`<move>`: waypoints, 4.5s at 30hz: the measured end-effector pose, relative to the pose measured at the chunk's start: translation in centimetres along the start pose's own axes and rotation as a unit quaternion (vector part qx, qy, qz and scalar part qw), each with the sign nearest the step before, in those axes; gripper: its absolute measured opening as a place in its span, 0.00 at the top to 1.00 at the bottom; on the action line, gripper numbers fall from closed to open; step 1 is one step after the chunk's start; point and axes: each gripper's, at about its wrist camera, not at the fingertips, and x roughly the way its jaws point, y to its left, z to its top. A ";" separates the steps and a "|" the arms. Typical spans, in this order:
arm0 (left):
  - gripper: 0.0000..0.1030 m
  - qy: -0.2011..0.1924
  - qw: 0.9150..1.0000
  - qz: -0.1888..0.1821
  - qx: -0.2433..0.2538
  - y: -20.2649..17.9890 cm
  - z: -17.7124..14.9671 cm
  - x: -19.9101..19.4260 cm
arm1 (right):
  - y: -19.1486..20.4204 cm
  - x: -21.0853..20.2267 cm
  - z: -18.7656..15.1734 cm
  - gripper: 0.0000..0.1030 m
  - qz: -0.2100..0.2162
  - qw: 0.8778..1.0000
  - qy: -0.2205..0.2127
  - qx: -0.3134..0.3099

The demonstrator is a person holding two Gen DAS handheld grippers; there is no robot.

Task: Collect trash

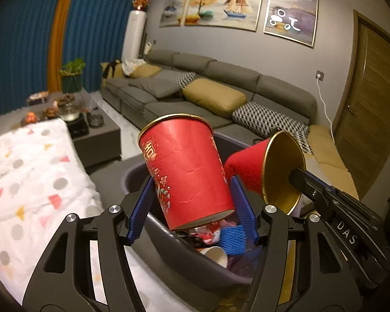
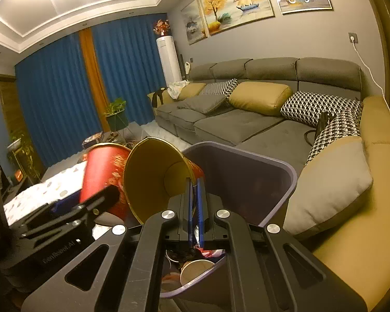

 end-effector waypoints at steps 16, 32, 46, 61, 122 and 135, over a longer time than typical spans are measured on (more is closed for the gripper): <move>0.13 0.019 0.998 0.051 -0.029 3.8 -1.5 -1.5 | -0.4 0.5 -0.3 0.41 -0.013 1.000 -0.001 -0.008; 0.06 -0.045 0.971 0.234 -0.026 5.8 -4.8 -15.8 | 6.5 -5.6 -3.4 0.05 0.000 0.996 -0.013 -0.090; 0.06 -0.061 0.960 0.268 -0.050 5.9 -8.9 -25.9 | 11.2 -14.7 -6.8 0.05 0.019 0.992 -0.049 -0.113; 0.06 -0.072 0.956 0.277 -0.061 5.9 -10.6 -31.0 | 13.9 -20.0 -9.3 0.05 0.032 0.989 -0.061 -0.129; 0.06 -0.086 0.955 0.276 -0.065 4.9 -10.9 -32.5 | 13.4 -21.1 -10.0 0.05 0.033 0.990 -0.064 -0.121; 0.06 -0.086 0.956 0.273 -0.065 4.5 -11.2 -32.4 | 13.5 -21.2 -10.0 0.05 0.032 0.990 -0.065 -0.120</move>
